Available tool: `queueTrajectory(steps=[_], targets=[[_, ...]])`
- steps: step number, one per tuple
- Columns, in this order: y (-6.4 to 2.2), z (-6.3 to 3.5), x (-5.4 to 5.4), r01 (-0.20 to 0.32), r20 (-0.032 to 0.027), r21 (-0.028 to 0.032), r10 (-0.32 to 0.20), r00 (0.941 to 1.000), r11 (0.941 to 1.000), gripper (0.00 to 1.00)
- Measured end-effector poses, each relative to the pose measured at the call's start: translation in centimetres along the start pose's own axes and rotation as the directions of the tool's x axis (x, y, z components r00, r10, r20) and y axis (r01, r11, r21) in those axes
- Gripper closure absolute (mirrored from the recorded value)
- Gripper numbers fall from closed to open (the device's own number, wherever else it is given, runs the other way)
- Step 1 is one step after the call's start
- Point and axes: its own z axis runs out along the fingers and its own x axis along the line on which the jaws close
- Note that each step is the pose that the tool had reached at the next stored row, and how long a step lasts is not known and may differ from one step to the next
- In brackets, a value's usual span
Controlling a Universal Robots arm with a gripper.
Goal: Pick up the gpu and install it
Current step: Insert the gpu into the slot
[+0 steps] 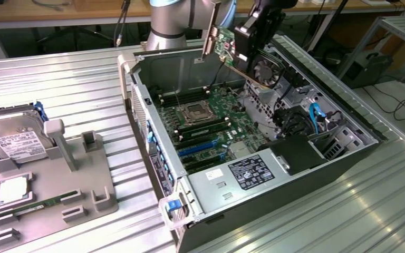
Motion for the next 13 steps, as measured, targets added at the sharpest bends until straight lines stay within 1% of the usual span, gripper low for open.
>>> queueTrajectory(steps=[3,5,9,12,13], targets=[[0.0,0.0,0.0,0.034,-0.0005,0.0007,-0.034,0.9994,0.9994,0.72],[0.0,0.0,0.0,0.067,-0.0009,0.0014,-0.067,0.9978,0.9978,0.72],[0.0,0.0,0.0,0.108,-0.0015,0.0023,-0.108,0.9941,0.9941,0.72],[-0.01,0.0,0.0,0.17,-0.0024,0.0035,-0.17,0.9855,0.9855,0.72],[-0.01,0.0,0.0,0.191,-0.0028,0.0039,-0.191,0.9816,0.9816,0.72]])
